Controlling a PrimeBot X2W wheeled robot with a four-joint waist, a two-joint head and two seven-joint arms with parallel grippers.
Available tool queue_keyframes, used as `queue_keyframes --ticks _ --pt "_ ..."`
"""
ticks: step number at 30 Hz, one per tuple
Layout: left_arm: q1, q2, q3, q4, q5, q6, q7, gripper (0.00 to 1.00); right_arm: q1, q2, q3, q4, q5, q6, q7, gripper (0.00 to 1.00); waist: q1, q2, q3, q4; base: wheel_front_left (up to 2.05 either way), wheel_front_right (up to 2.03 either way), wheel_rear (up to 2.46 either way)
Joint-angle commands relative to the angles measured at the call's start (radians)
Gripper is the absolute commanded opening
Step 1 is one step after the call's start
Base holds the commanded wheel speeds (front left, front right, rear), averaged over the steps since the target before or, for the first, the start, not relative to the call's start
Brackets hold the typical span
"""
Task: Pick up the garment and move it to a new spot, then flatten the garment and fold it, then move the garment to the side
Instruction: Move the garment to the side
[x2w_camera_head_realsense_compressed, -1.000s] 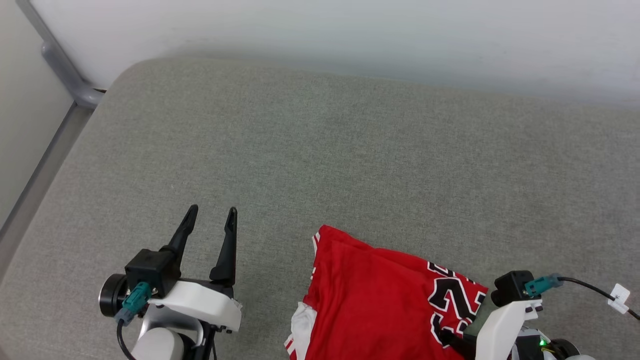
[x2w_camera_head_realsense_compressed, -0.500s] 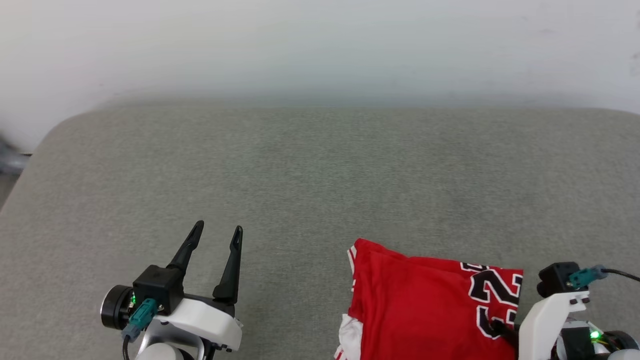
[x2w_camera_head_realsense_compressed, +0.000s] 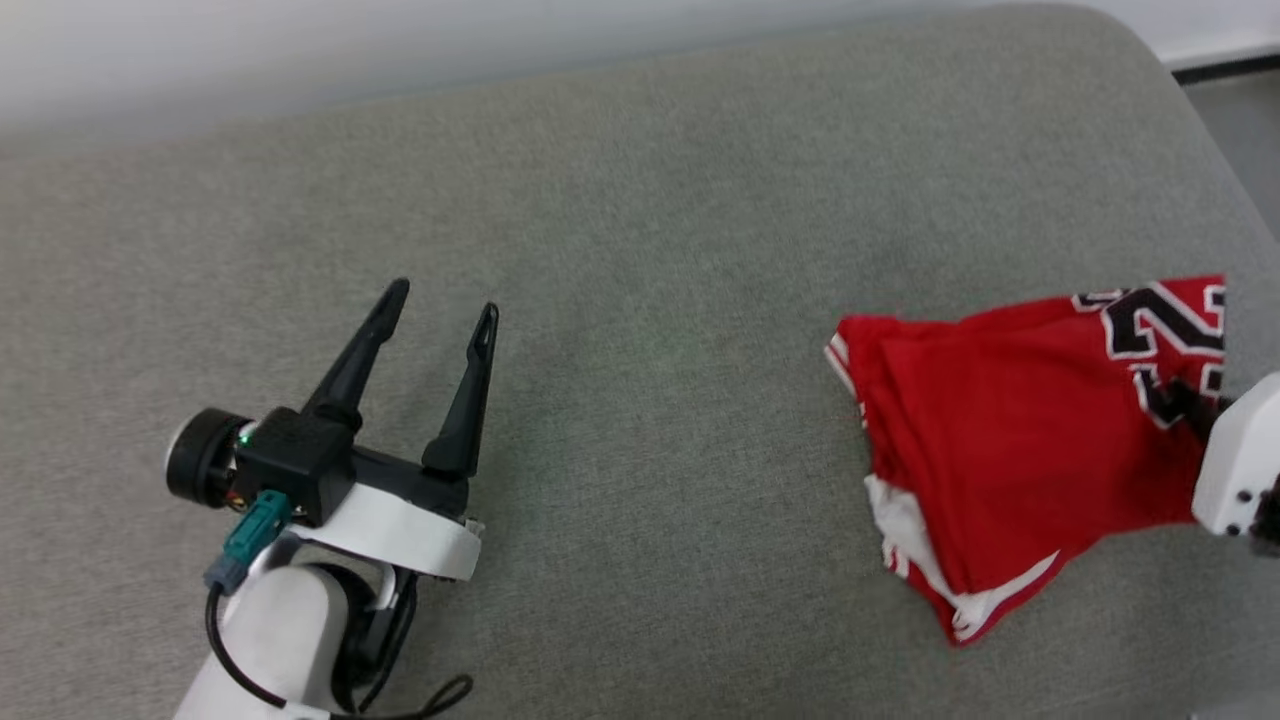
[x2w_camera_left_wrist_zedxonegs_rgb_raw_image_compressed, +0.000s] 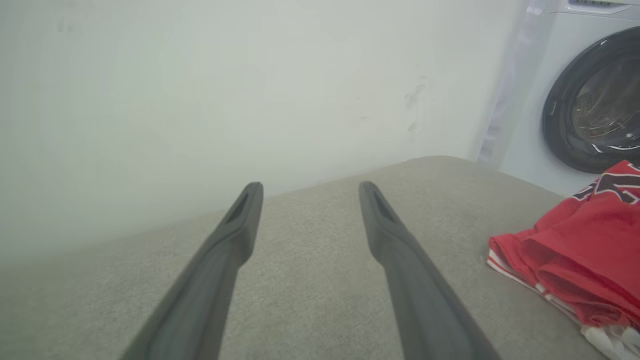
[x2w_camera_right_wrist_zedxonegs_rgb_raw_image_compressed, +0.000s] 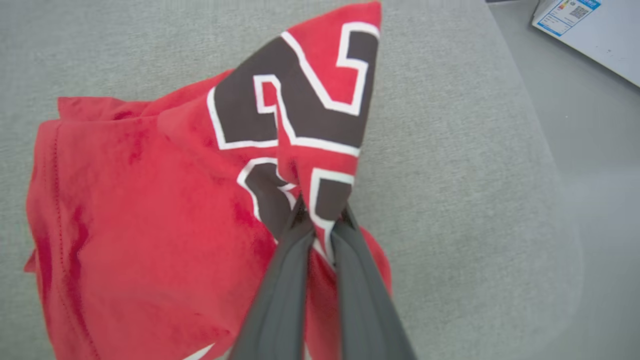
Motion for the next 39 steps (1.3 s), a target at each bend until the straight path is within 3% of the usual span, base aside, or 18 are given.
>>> queue_keyframes --ticks 1,13,21,22,24,32,39 --pt "-0.039 0.022 0.0 -0.028 0.011 -0.006 0.011 1.0 -0.058 -0.013 -0.028 0.009 -0.024 -0.001 -0.017 0.0 -0.0001 0.0 0.129 -0.063 0.0 0.0 0.0" --pt "-0.192 0.077 -0.024 -0.171 0.047 -0.036 0.072 1.0 -0.275 -0.116 -0.284 0.12 -0.168 -0.001 -0.102 0.0 -0.0001 0.0 0.353 -0.026 0.0 0.0 0.0" --pt "-0.233 0.089 -0.043 -0.204 0.056 -0.045 0.074 1.0 -0.312 -0.106 -0.357 0.187 -0.212 -0.001 -0.161 0.0 -0.0001 0.0 0.411 0.002 0.0 0.0 0.0" --pt "-0.236 0.089 -0.046 -0.205 0.057 -0.044 0.073 1.0 -0.312 -0.104 -0.361 0.198 -0.229 -0.001 -0.177 0.22 -0.0001 0.0 0.413 0.005 0.0 0.0 0.0" --pt "-0.241 0.087 -0.05 -0.202 0.055 -0.045 0.071 1.0 -0.318 -0.097 -0.374 0.222 -0.247 -0.001 -0.216 1.0 -0.0001 0.0 0.413 0.01 0.0 0.0 0.0" --pt "-0.21 0.074 -0.061 -0.165 0.038 -0.036 0.05 1.0 -0.332 -0.089 -0.454 0.312 -0.352 -0.001 -0.448 1.0 -0.0001 0.0 0.346 0.023 0.0 0.0 0.0" --pt "-0.139 0.036 -0.066 -0.096 0.012 -0.005 0.016 1.0 -0.266 -0.095 -0.437 0.36 -0.331 -0.001 -0.626 1.0 -0.0001 0.0 0.194 0.058 0.0 0.0 0.0"
